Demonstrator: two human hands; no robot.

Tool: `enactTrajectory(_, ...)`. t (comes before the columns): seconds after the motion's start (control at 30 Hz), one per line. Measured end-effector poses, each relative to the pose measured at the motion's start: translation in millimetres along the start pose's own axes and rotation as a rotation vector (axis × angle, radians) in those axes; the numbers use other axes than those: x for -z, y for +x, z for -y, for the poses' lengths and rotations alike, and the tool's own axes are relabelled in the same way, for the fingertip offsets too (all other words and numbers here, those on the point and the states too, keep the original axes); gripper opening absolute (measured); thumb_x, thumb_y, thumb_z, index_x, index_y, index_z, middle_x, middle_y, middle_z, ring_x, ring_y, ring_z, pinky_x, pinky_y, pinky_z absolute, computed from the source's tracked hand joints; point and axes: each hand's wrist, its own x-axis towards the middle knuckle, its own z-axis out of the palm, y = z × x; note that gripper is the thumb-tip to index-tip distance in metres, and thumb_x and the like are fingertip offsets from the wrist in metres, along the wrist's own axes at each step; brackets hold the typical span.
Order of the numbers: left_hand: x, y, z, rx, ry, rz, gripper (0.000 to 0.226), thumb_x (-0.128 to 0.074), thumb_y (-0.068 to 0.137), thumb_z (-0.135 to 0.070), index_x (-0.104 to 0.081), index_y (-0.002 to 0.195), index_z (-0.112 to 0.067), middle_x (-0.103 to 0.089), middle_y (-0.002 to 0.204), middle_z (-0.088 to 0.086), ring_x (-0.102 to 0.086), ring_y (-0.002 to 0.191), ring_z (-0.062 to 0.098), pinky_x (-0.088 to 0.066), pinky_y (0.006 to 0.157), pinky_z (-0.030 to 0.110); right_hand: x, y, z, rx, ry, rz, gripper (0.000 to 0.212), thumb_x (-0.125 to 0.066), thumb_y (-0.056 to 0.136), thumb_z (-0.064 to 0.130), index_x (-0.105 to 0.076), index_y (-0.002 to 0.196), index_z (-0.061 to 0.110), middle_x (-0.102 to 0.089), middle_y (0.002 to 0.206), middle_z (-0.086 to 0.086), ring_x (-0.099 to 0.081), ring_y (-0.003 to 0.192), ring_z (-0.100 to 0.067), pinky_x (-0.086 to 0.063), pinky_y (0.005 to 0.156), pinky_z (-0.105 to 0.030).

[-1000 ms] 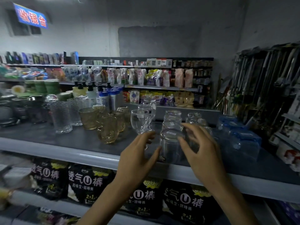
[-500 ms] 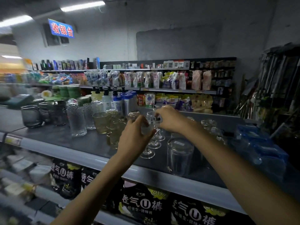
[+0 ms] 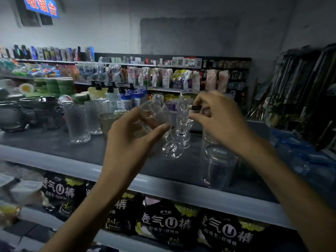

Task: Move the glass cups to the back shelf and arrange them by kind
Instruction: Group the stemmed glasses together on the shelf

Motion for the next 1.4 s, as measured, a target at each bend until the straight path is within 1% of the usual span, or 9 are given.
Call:
enactTrajectory(0.17,64.7,7.5,3.8,-0.091,-0.154,-0.006,0.025,-0.082,0.082,-0.028,-0.060,0.083,-0.016,-0.078,0.108,-0.006,-0.074,0.107,0.009,-0.060,0.090,0.042,17.5,-28.3,62.8,-0.089,0.217,-0.199,0.018,-0.078,0.089,0.028,-0.061,0.095,0.028,-0.062,0.105,0.010,-0.061,0.088,0.004,-0.045,0.068,-0.003)
enactTrajectory(0.33,143.8,31.0,21.9,-0.216,-0.230,-0.020,0.026,-0.079,0.088,-0.025,-0.058,0.101,-0.033,-0.073,0.115,0.001,-0.072,0.110,0.023,-0.058,0.092,0.054,-18.8,-43.6,126.0,-0.122,0.434,-0.416,0.018,-0.075,0.091,0.019,-0.062,0.101,0.027,-0.064,0.117,-0.006,-0.066,0.095,-0.001,-0.051,0.071,-0.007)
enactTrajectory(0.43,173.1,47.2,53.8,-0.172,-0.203,-0.025,0.044,-0.082,0.085,-0.025,-0.056,0.119,-0.038,-0.071,0.124,-0.005,-0.070,0.114,0.018,-0.056,0.096,0.058,-56.1,-50.5,163.1,-0.116,0.566,-0.520,0.026,-0.075,0.090,0.011,-0.061,0.104,0.028,-0.068,0.110,0.007,-0.069,0.097,-0.004,-0.053,0.075,-0.009)
enactTrajectory(0.63,178.2,63.1,121.7,0.022,-0.033,-0.054,0.079,-0.090,0.073,-0.037,-0.053,0.142,-0.034,-0.060,0.118,-0.029,-0.058,0.108,-0.019,-0.048,0.093,0.009,-132.1,-70.8,211.0,-0.211,0.726,-0.641,0.047,-0.079,0.082,0.002,-0.064,0.119,0.026,-0.071,0.121,0.007,-0.066,0.112,0.000,-0.054,0.080,-0.008)
enactTrajectory(0.93,154.5,84.9,161.4,0.099,-0.004,-0.026,0.071,-0.091,0.076,-0.037,-0.058,0.139,-0.027,-0.070,0.123,-0.010,-0.065,0.111,0.008,-0.050,0.089,0.017,-168.1,-82.7,223.0,-0.454,0.819,-0.628,0.062,-0.083,0.077,0.003,-0.062,0.131,0.026,-0.073,0.122,0.008,-0.071,0.109,-0.006,-0.056,0.078,-0.014)
enactTrajectory(1.1,155.5,82.3,159.4,0.112,0.054,-0.023,0.078,-0.089,0.077,-0.043,-0.052,0.145,-0.029,-0.064,0.128,-0.012,-0.062,0.114,0.008,-0.055,0.102,0.038,-168.0,-91.2,223.8,-0.486,0.807,-0.605,0.063,-0.084,0.077,0.003,-0.062,0.129,0.030,-0.073,0.121,0.010,-0.071,0.109,-0.005,-0.056,0.077,-0.012)
enactTrajectory(1.23,168.9,48.8,134.8,-0.147,0.122,-0.124,0.068,-0.080,0.088,-0.045,-0.050,0.145,-0.022,-0.058,0.136,-0.007,-0.057,0.123,0.008,-0.052,0.103,0.035,-164.6,-99.6,217.5,-0.496,0.813,-0.600,0.063,-0.084,0.076,0.001,-0.062,0.129,0.029,-0.073,0.121,0.009,-0.071,0.109,-0.007,-0.055,0.077,-0.012)
enactTrajectory(1.33,160.8,5.0,100.6,-0.183,-0.042,0.135,0.054,-0.073,0.091,-0.039,-0.056,0.140,-0.023,-0.062,0.131,-0.014,-0.061,0.119,0.006,-0.050,0.095,0.018,-157.5,-102.2,209.9,-0.499,0.824,-0.595,0.061,-0.084,0.075,0.007,-0.062,0.128,0.028,-0.073,0.122,0.009,-0.070,0.109,-0.004,-0.055,0.078,-0.012)
enactTrajectory(1.4,144.3,-16.2,83.7,-0.101,-0.152,0.415,0.056,-0.073,0.091,-0.038,-0.053,0.143,-0.034,-0.061,0.135,-0.020,-0.062,0.122,0.003,-0.052,0.096,0.019,-151.7,-104.6,202.6,-0.503,0.840,-0.600,0.060,-0.082,0.074,0.017,-0.061,0.129,0.027,-0.072,0.125,0.009,-0.069,0.112,-0.004,-0.057,0.082,-0.016)
